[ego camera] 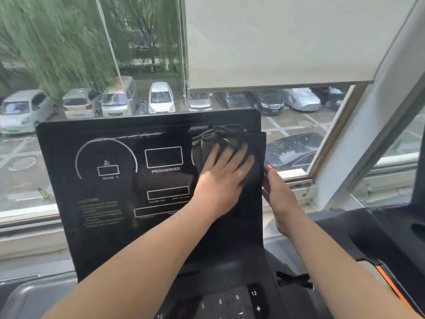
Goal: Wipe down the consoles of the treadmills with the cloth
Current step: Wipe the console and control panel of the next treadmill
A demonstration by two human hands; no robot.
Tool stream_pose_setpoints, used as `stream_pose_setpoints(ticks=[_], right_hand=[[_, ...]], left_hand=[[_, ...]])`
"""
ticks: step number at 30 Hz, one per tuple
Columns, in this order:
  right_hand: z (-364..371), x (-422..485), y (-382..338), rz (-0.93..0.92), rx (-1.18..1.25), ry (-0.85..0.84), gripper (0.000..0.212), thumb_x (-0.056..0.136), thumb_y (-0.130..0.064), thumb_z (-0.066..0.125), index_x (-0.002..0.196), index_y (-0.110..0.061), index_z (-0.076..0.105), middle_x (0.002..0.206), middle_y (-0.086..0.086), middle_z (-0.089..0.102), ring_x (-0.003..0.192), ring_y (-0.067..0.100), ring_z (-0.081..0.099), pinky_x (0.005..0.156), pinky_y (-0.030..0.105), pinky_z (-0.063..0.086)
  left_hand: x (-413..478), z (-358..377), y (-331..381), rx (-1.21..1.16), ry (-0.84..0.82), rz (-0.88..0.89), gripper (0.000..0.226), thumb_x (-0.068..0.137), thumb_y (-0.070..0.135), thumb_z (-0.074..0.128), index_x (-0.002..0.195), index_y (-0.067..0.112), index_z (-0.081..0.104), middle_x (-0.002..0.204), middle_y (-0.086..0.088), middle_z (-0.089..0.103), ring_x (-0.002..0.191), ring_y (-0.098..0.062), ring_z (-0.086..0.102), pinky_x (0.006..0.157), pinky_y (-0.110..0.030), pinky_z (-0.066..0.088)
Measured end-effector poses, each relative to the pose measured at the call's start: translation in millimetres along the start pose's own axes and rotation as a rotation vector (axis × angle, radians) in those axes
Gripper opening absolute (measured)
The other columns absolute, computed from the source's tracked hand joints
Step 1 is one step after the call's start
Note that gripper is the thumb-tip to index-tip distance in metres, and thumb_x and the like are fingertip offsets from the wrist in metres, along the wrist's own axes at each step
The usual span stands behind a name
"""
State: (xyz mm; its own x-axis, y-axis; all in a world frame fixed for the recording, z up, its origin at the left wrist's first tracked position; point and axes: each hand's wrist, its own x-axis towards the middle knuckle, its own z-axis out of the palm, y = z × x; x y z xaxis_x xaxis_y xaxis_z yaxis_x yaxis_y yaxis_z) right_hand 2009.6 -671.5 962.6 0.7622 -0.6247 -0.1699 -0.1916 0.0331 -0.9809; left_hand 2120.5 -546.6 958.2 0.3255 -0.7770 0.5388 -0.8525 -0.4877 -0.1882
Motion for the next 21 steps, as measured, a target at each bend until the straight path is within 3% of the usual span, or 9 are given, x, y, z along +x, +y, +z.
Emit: stream_pose_setpoints(ticks=[2,3,5,8,12,15,17,19,21], right_hand=[[-5,3,8,0.060,-0.001,0.078,0.037,0.095,-0.045,0.045,0.109,-0.026,0.074,0.110,-0.005,0.077,0.104,0.013,0.068,0.092,0.039,0.056],[-9,3,14,0.102,-0.017,0.130,0.039,0.088,-0.042,0.049,0.103,-0.015,0.072,0.103,0.006,0.075,0.095,0.020,0.066,0.087,0.046,0.054],[-13,0,29,0.166,-0.062,0.214,0.037,0.080,-0.034,0.048,0.092,-0.003,0.064,0.092,0.013,0.066,0.084,0.026,0.058,0.075,0.045,0.047],[-10,-18,37,0.164,-0.163,0.212,0.026,0.091,-0.026,0.050,0.095,-0.004,0.064,0.093,0.010,0.066,0.085,0.025,0.058,0.076,0.041,0.048],[8,-32,30,0.090,-0.174,0.192,0.015,0.101,-0.020,0.052,0.105,-0.013,0.064,0.097,0.001,0.064,0.088,0.016,0.056,0.072,0.030,0.045],[25,-33,31,0.017,-0.223,0.232,0.028,0.100,-0.023,0.054,0.125,-0.016,0.064,0.119,0.002,0.065,0.110,0.021,0.060,0.091,0.034,0.047],[35,-38,32,-0.015,-0.260,0.257,0.036,0.096,-0.029,0.054,0.130,-0.018,0.062,0.128,0.005,0.062,0.115,0.024,0.060,0.099,0.039,0.049],[42,-44,33,-0.035,-0.254,0.286,0.034,0.093,-0.033,0.053,0.123,-0.021,0.063,0.128,0.006,0.060,0.113,0.024,0.060,0.101,0.042,0.051],[47,-56,35,-0.071,-0.275,0.292,0.018,0.096,-0.026,0.053,0.109,-0.021,0.065,0.116,0.004,0.063,0.103,0.021,0.060,0.092,0.037,0.051]], left_hand=[[-31,17,15,-0.020,-0.062,0.116,0.070,0.084,0.036,0.070,0.150,0.022,0.051,0.162,-0.004,0.042,0.149,-0.030,0.036,0.127,-0.054,0.011],[-45,23,21,-0.023,-0.108,0.167,0.070,0.083,0.037,0.071,0.149,0.023,0.052,0.161,-0.003,0.043,0.149,-0.029,0.036,0.126,-0.052,0.010],[-66,29,22,-0.022,-0.192,0.284,0.065,0.084,0.033,0.067,0.147,0.024,0.054,0.159,0.000,0.047,0.149,-0.027,0.037,0.126,-0.050,0.009],[-70,16,-1,0.001,-0.200,0.375,0.057,0.083,0.027,0.052,0.139,0.024,0.059,0.152,0.003,0.054,0.145,-0.022,0.042,0.127,-0.044,0.014],[-48,-24,-51,0.101,0.023,0.140,0.052,0.081,0.030,0.061,0.132,0.025,0.066,0.147,-0.001,0.058,0.135,-0.028,0.053,0.122,-0.053,0.027],[-42,-47,-79,0.114,0.066,-0.073,0.047,0.090,0.044,0.060,0.135,0.029,0.066,0.155,-0.001,0.052,0.143,-0.030,0.046,0.122,-0.063,0.018],[-56,-42,-84,0.062,0.077,-0.091,0.048,0.092,0.045,0.060,0.137,0.029,0.064,0.158,-0.002,0.048,0.146,-0.030,0.042,0.120,-0.065,0.021],[-80,-29,-77,0.013,0.054,-0.079,0.050,0.091,0.041,0.063,0.140,0.029,0.062,0.161,-0.001,0.045,0.149,-0.028,0.040,0.122,-0.063,0.021],[-106,-15,-66,-0.030,-0.019,-0.059,0.051,0.092,0.037,0.061,0.142,0.029,0.060,0.162,0.002,0.043,0.150,-0.025,0.038,0.124,-0.060,0.020]])
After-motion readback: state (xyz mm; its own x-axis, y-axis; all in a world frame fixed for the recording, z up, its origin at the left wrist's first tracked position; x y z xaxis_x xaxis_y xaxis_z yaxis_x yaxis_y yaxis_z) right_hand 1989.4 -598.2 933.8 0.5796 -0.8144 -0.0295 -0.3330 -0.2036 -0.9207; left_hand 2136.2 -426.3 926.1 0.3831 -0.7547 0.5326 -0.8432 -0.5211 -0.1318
